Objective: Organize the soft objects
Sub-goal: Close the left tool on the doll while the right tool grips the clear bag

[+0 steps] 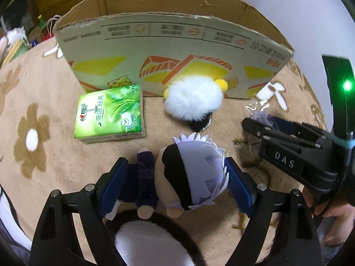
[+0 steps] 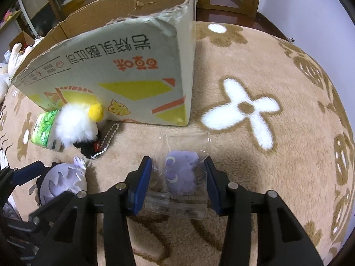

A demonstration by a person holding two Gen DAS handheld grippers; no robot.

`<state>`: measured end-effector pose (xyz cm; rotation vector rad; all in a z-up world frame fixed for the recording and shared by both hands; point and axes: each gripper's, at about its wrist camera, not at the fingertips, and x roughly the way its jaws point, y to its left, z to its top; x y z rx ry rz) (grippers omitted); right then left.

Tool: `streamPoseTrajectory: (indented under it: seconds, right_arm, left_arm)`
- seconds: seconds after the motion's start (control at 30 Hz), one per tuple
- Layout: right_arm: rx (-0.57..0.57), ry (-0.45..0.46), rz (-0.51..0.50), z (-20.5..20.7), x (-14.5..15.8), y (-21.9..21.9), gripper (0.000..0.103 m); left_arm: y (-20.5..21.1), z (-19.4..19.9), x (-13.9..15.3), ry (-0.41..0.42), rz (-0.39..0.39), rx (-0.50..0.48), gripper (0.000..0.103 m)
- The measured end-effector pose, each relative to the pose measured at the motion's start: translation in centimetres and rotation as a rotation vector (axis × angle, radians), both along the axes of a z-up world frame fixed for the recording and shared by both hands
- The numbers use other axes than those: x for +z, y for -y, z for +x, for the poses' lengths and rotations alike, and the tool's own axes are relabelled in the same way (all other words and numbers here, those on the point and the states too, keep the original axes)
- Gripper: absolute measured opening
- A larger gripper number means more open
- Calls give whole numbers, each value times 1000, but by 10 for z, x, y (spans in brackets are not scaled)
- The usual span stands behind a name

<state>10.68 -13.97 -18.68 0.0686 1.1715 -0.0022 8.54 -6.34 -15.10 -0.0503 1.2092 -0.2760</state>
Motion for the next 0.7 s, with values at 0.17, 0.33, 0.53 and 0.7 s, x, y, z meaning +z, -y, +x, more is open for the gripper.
streamPoseTrajectory:
  seconds: [0.17,0.33,0.53,0.7]
  right_arm:
    - [-5,-1,26,-20,3,9,47]
    - [-12,-6,53,-29,9,16,46]
    - [-9,-1,71,-39,15,22,45]
    - [-14,4,77,-43,20,26,45]
  left_arm:
    - [0,-2,3,7,-25,-9,74]
    - [-2,-4,6,6,-41,-12,64]
    - [-3,-8,10,15,-37,-20,62]
    - [-2,-11,12,21,-24,-25,62]
